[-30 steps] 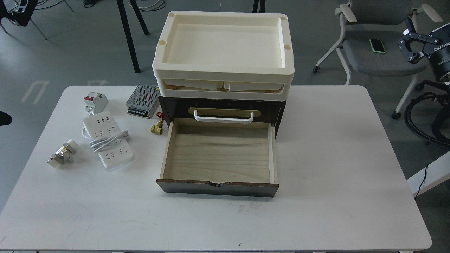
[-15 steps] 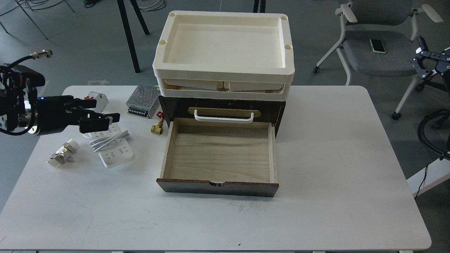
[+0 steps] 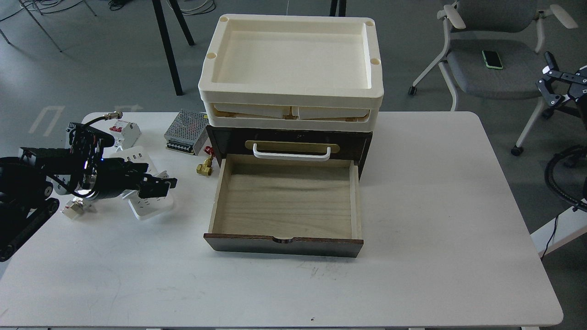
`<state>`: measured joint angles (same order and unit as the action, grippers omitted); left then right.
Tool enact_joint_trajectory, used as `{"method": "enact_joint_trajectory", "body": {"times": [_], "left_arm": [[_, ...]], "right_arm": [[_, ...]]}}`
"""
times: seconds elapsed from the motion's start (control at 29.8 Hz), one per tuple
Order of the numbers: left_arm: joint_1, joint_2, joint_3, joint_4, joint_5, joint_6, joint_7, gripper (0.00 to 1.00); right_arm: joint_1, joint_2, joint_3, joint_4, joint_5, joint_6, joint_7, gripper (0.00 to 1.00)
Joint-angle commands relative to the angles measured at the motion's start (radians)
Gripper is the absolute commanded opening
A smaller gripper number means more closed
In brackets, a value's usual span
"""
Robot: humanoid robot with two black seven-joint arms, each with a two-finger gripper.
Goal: Put charging cable into cabinet
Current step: 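Grasp the white charger with coiled cable using the left gripper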
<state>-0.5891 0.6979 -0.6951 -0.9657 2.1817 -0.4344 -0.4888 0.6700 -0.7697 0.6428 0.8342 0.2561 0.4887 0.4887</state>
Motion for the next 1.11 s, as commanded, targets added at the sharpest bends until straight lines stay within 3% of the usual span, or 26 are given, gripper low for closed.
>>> {"method": "enact_joint_trajectory", "body": {"times": [0.0,0.27,0.74,0.94,1.01,1.07], "left_arm": [[-0.006,-0.02,0.035,0.064,0.0,0.052,0.0,0.89],[-0.07,-0.073,0.123,0.226,0.0,0.183,0.0,0.85],[-0.08,-0.09,0.19,0.286,0.0,0.232,0.0,0.71],[-0.078,-0.09,0.2,0.291,0.0,0.232,0.0,0.52],[-0.077,-0.09,0.201,0.292,0.0,0.233,0.0,0.5],[-0.077,-0.09,0.2,0.294,0.0,0.235,0.0,0.35]], "right_arm": [[-0.004,0.001,0.0,-0.001,0.0,0.0,0.0,1.0],[-0.016,0.0,0.001,-0.001,0.0,0.0,0.0,1.0],[-0.027,-0.002,0.001,-0.003,0.0,0.0,0.0,1.0],[-0.033,-0.003,0.001,-0.003,0.0,0.0,0.0,1.0],[-0.033,-0.003,0.001,-0.003,0.0,0.0,0.0,1.0],[-0.035,-0.003,0.001,-0.003,0.0,0.0,0.0,1.0]]}}
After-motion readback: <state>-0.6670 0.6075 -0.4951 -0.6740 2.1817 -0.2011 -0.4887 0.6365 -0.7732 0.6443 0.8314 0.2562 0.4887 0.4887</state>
